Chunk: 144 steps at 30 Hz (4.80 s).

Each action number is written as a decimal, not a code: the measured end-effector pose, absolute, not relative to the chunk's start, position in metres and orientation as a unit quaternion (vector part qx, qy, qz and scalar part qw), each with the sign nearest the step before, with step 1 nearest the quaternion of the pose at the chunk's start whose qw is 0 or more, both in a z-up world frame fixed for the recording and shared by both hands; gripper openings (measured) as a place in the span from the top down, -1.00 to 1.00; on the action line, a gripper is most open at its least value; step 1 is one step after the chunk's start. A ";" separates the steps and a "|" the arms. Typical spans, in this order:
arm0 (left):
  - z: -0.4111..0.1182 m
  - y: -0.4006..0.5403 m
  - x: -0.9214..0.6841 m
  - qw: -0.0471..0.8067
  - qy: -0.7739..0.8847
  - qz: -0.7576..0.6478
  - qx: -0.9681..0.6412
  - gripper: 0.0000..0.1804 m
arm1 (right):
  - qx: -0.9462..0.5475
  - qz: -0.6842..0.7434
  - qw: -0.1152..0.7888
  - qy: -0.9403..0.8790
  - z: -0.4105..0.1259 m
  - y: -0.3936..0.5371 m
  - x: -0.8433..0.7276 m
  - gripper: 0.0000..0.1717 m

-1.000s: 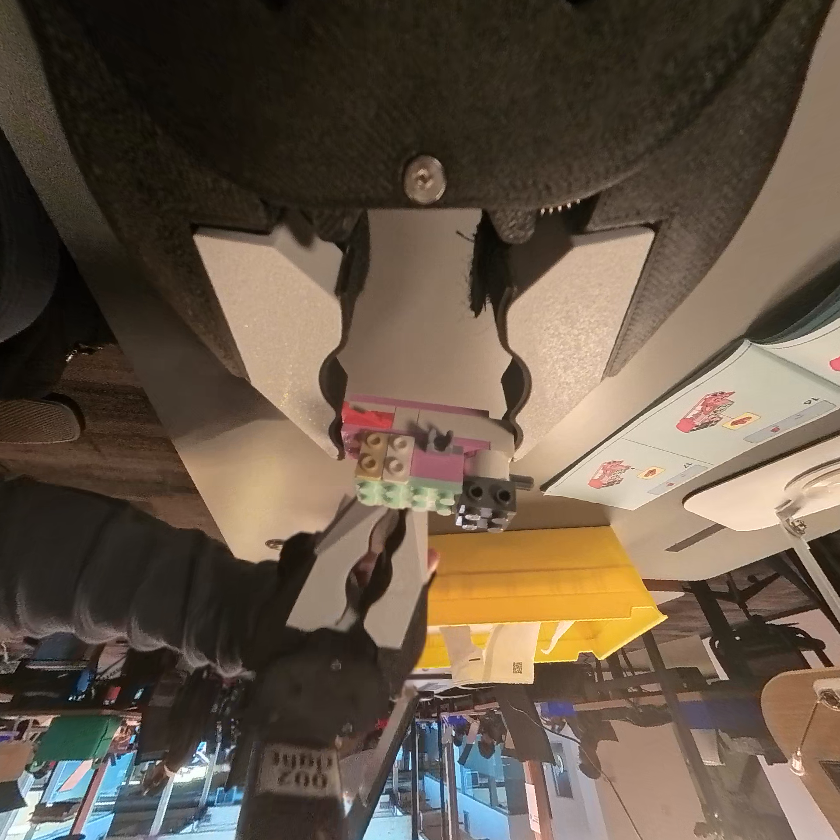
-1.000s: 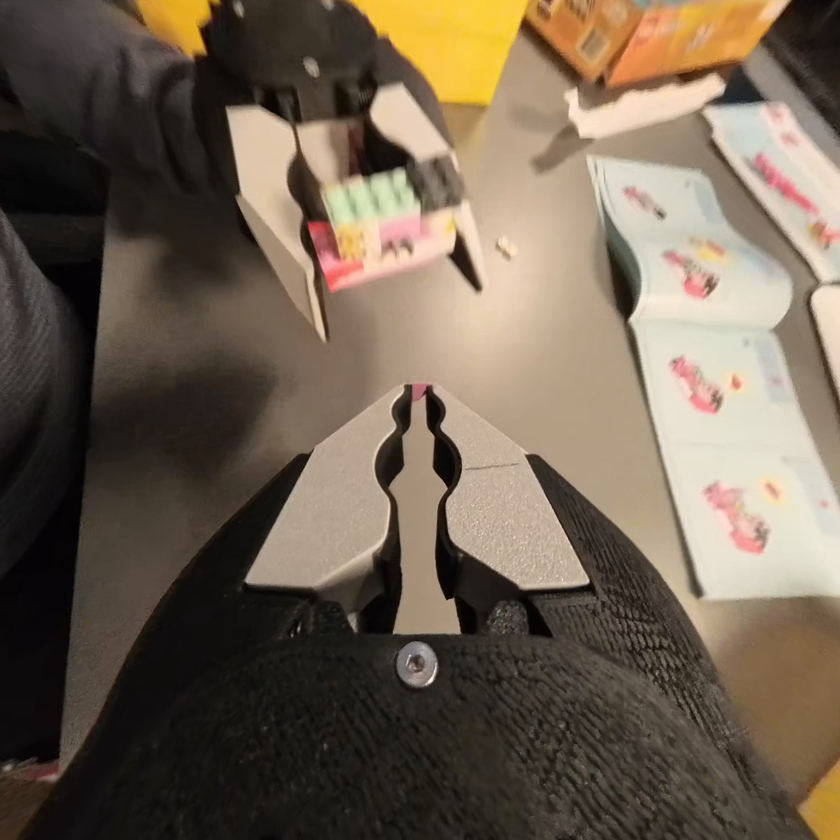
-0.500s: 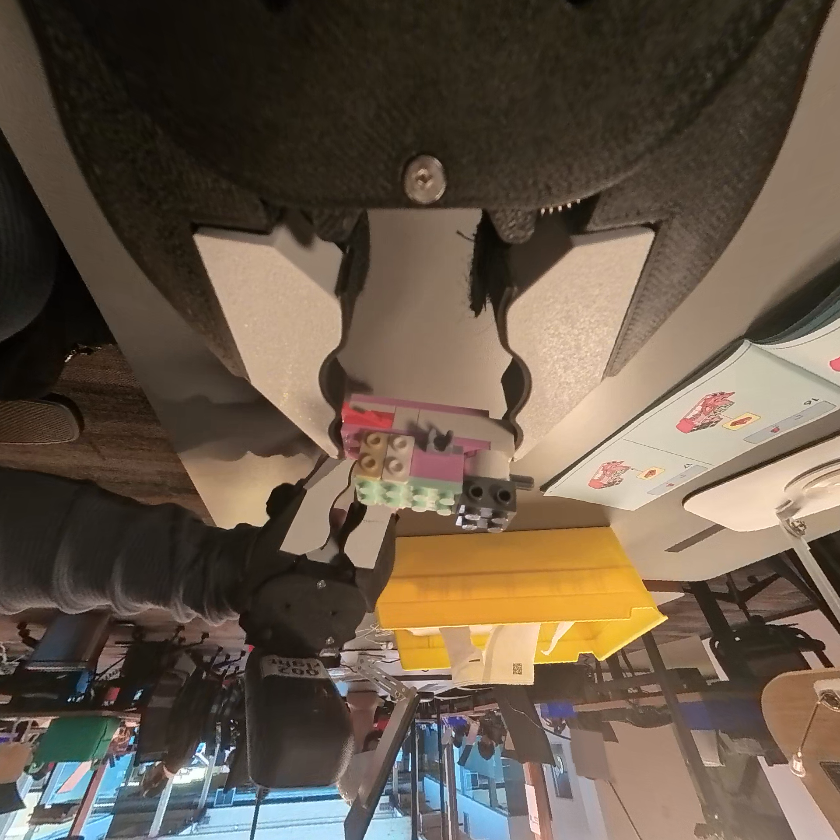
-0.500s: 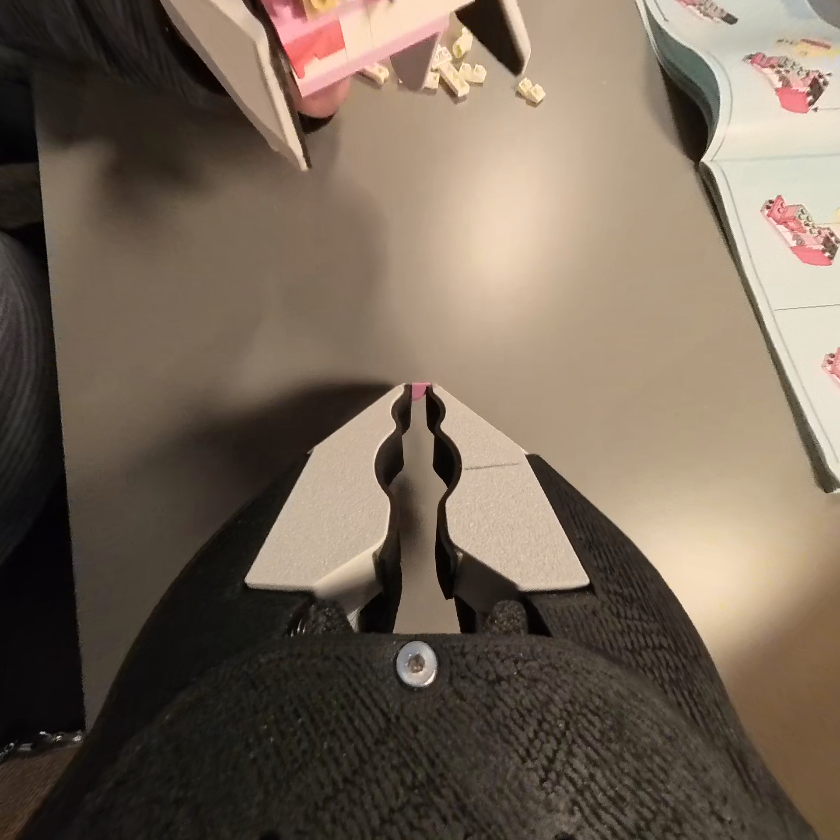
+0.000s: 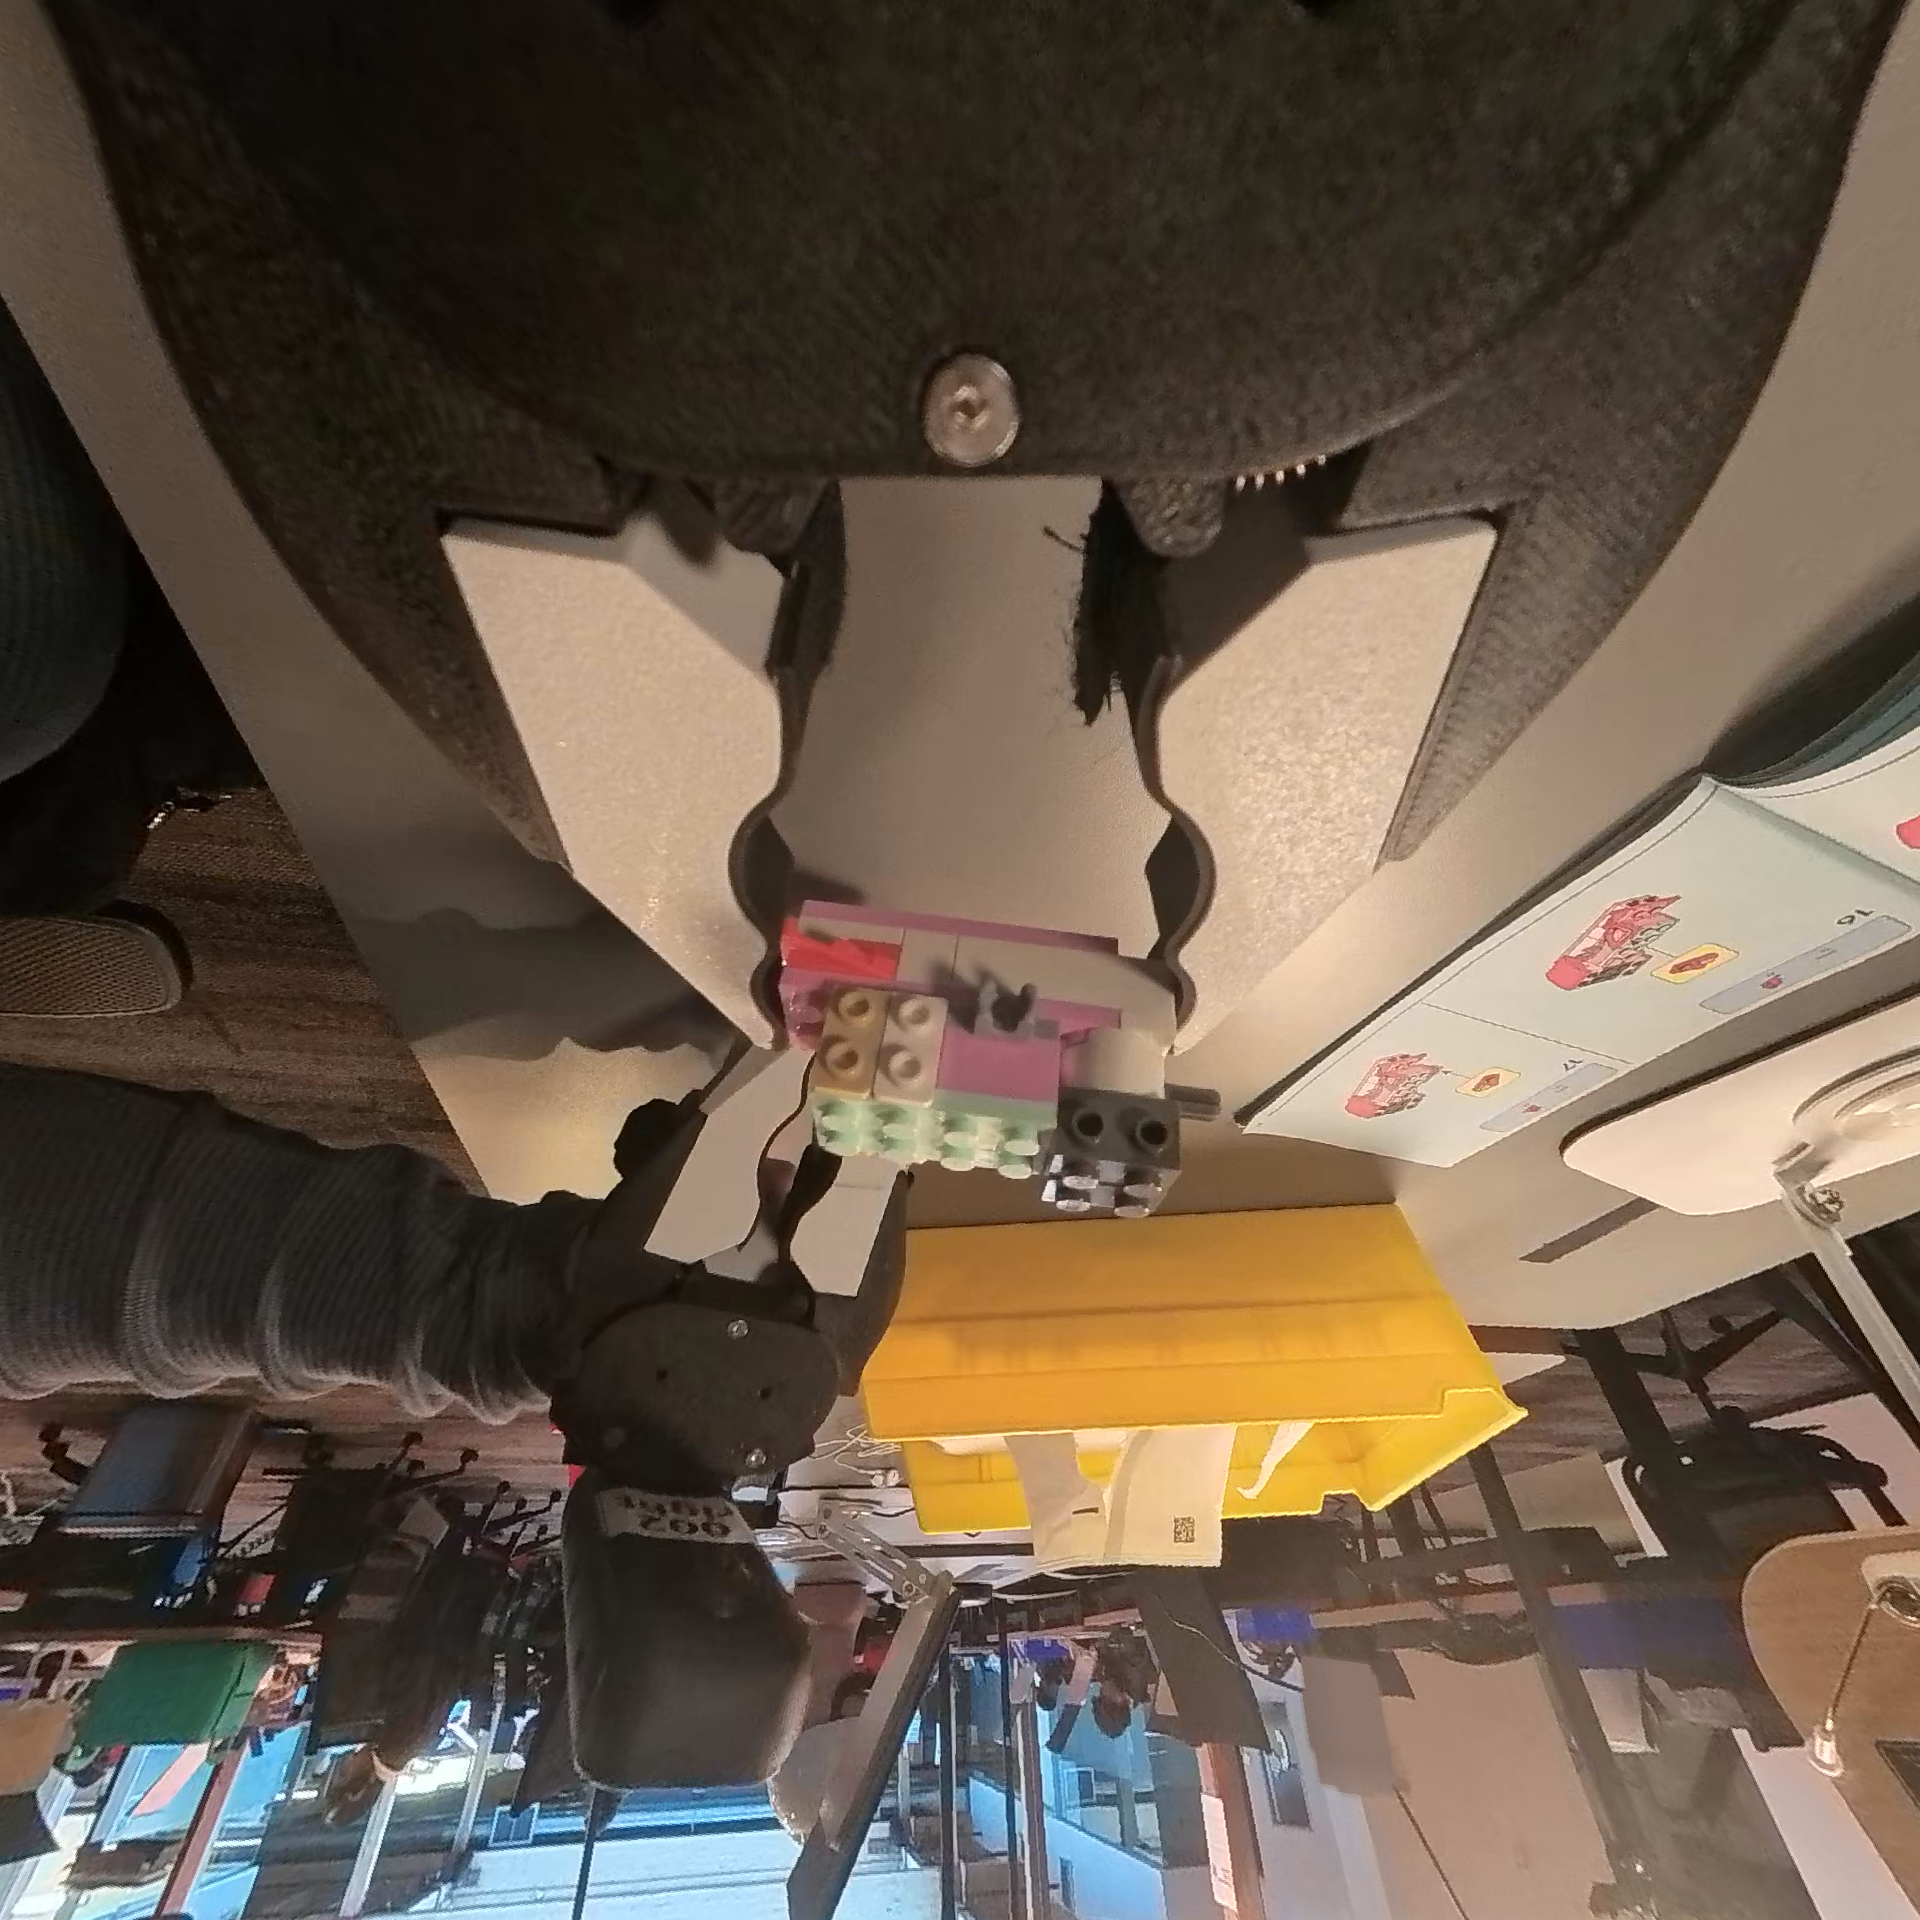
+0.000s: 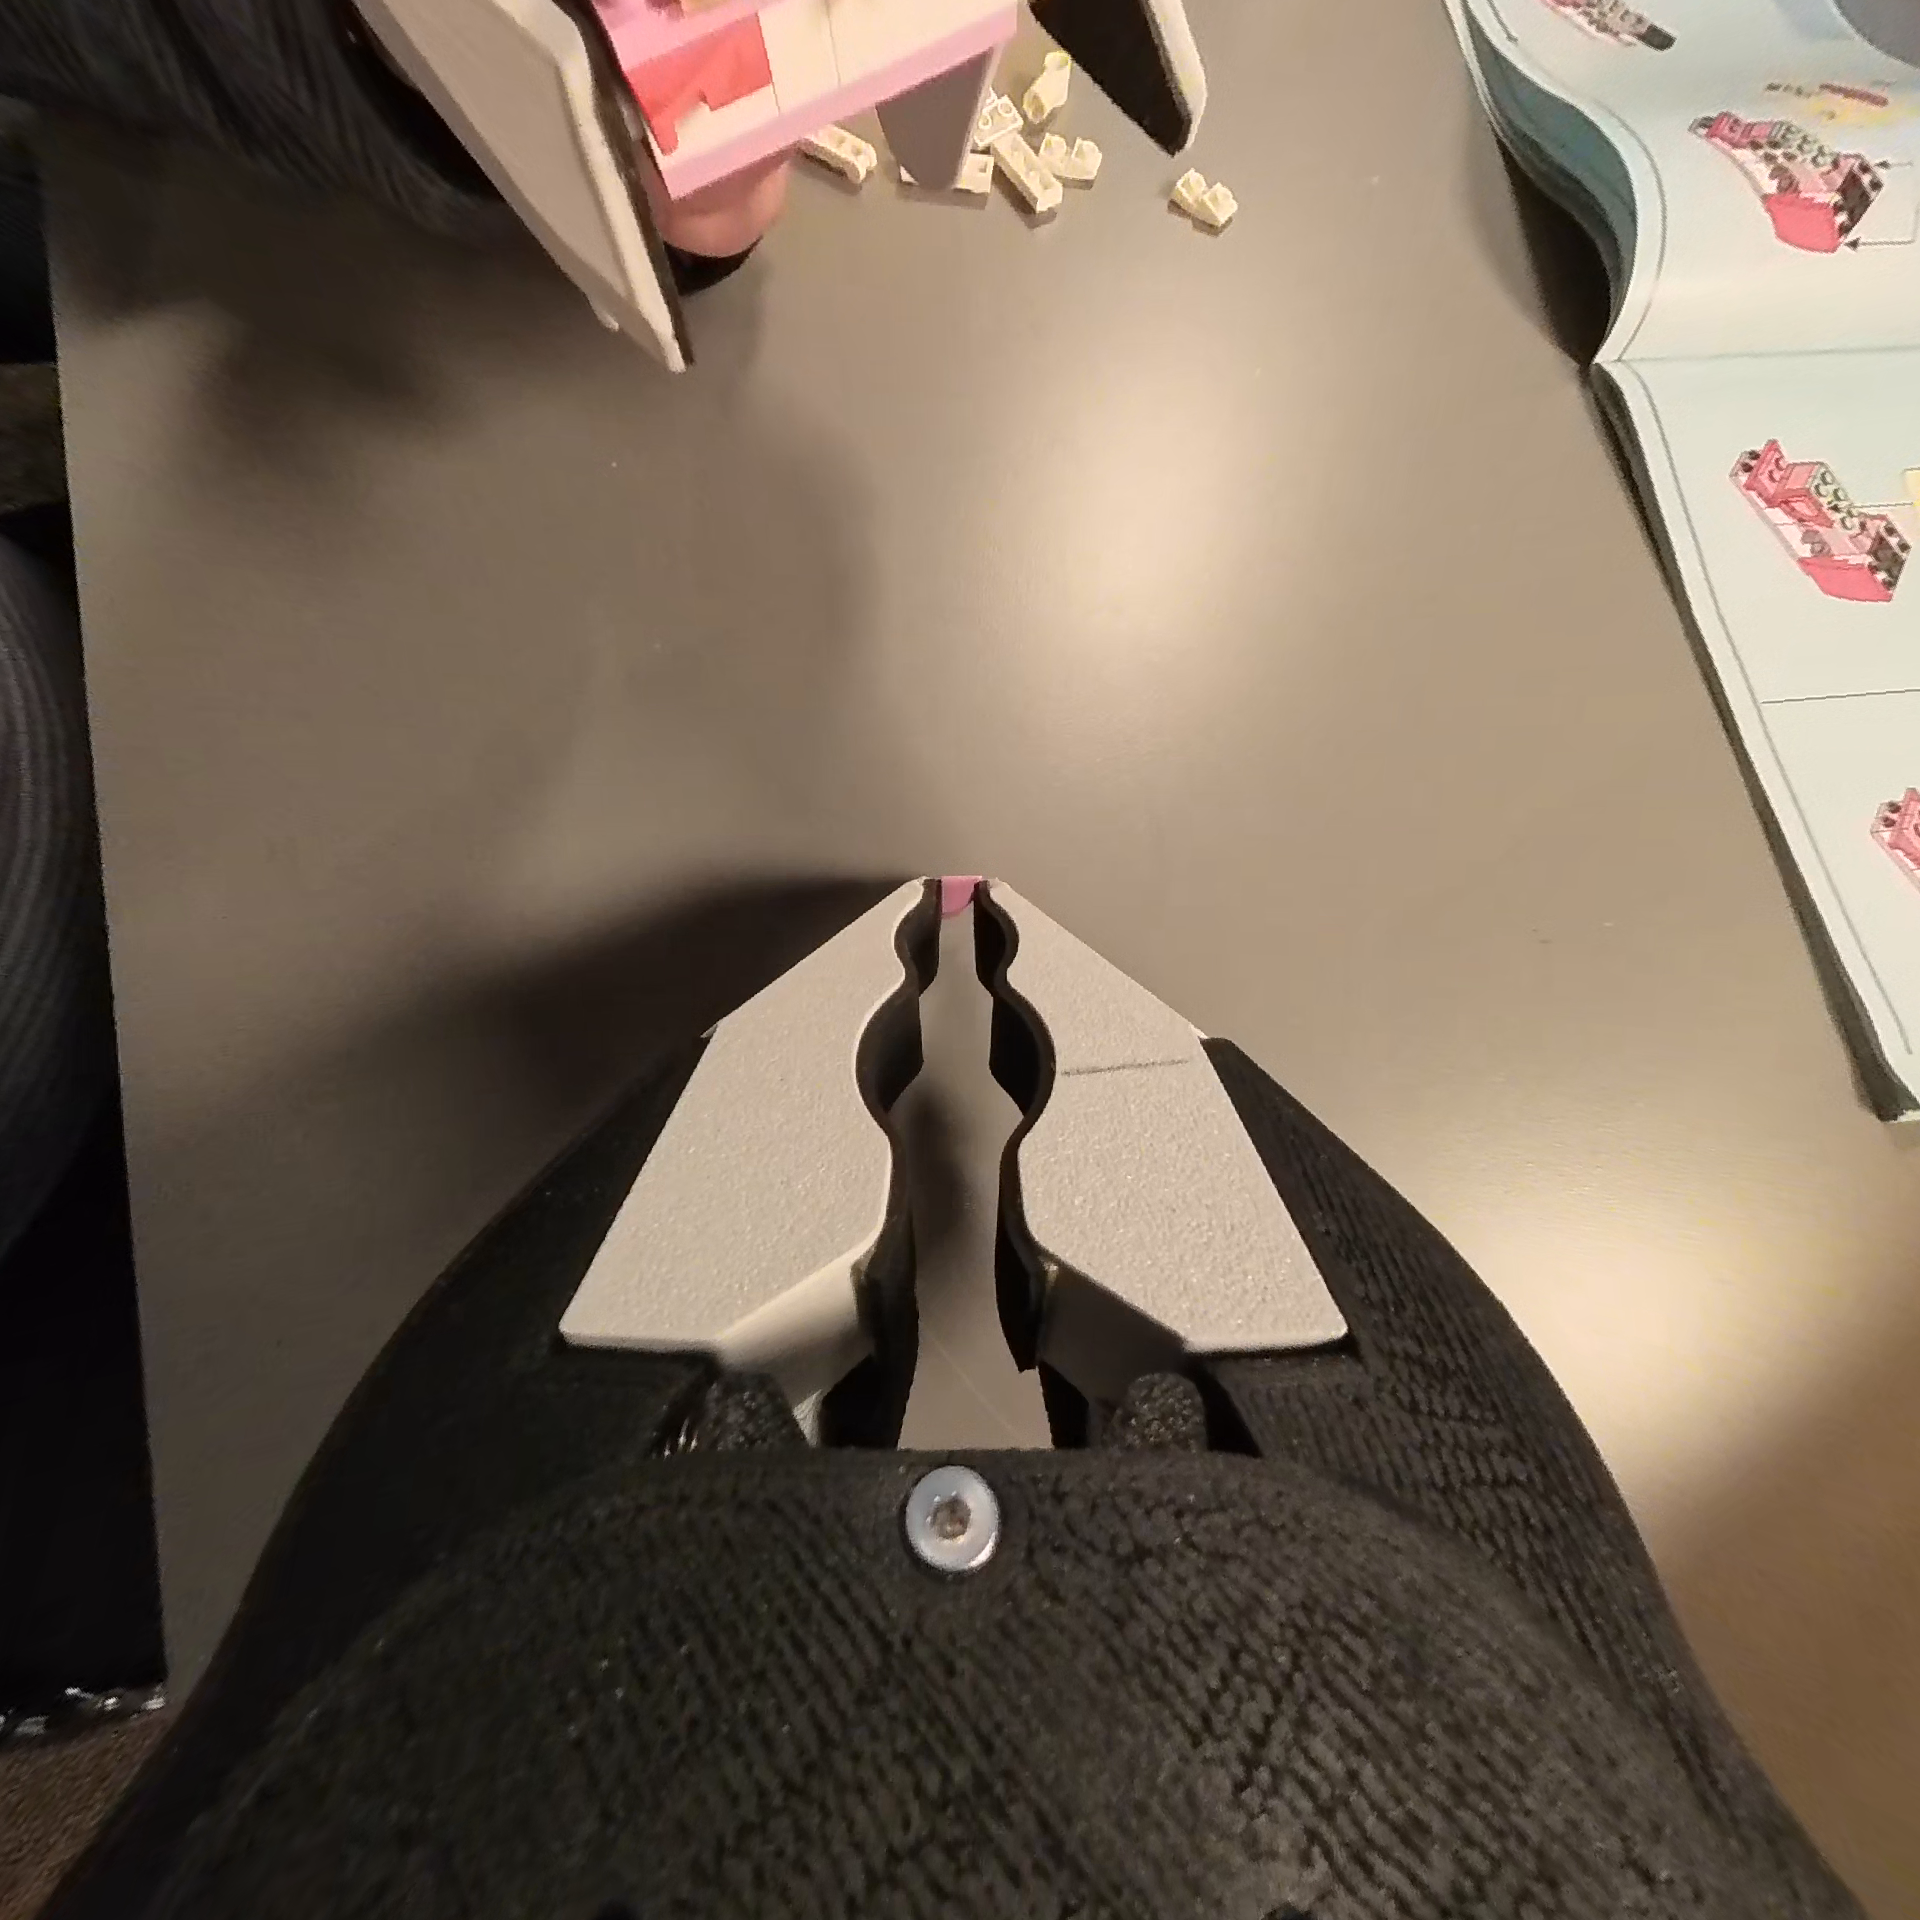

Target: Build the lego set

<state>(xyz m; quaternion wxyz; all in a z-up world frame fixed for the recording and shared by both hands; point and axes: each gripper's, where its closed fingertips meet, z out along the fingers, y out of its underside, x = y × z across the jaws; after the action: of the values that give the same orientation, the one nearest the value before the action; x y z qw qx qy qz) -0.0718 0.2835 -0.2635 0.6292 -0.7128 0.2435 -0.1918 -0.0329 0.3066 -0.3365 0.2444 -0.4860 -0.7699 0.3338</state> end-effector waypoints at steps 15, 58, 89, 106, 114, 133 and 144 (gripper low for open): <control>-0.264 0.283 -0.072 0.629 0.244 -0.192 -0.713 0.25 | -0.483 0.336 0.244 -0.771 -0.336 0.305 -0.036 0.95; -0.264 0.284 -0.072 0.629 0.246 -0.190 -0.713 0.25 | -0.409 0.449 0.329 -0.723 -0.247 0.281 -0.066 0.95; -0.264 0.284 -0.070 0.628 0.248 -0.192 -0.712 0.25 | -0.348 0.403 0.345 -0.773 -0.216 0.253 -0.099 0.96; -0.264 0.284 -0.070 0.628 0.248 -0.191 -0.712 0.25 | -0.349 0.390 0.346 -0.779 -0.219 0.254 -0.099 0.96; -0.264 0.285 -0.073 0.630 0.243 -0.185 -0.714 0.25 | -0.444 0.310 0.371 -0.754 -0.244 0.309 -0.075 0.95; -0.264 0.285 -0.073 0.629 0.241 -0.188 -0.715 0.25 | -0.499 0.308 0.276 -0.762 -0.338 0.305 -0.056 0.95; -0.264 0.284 -0.073 0.629 0.243 -0.187 -0.715 0.25 | -0.505 0.303 0.268 -0.763 -0.344 0.307 -0.055 0.94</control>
<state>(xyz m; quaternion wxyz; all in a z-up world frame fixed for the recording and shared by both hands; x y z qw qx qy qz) -0.0727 0.2844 -0.2644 0.6285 -0.7149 0.2432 -0.1866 -0.0547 0.3065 -0.3444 0.2679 -0.5049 -0.7625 0.3031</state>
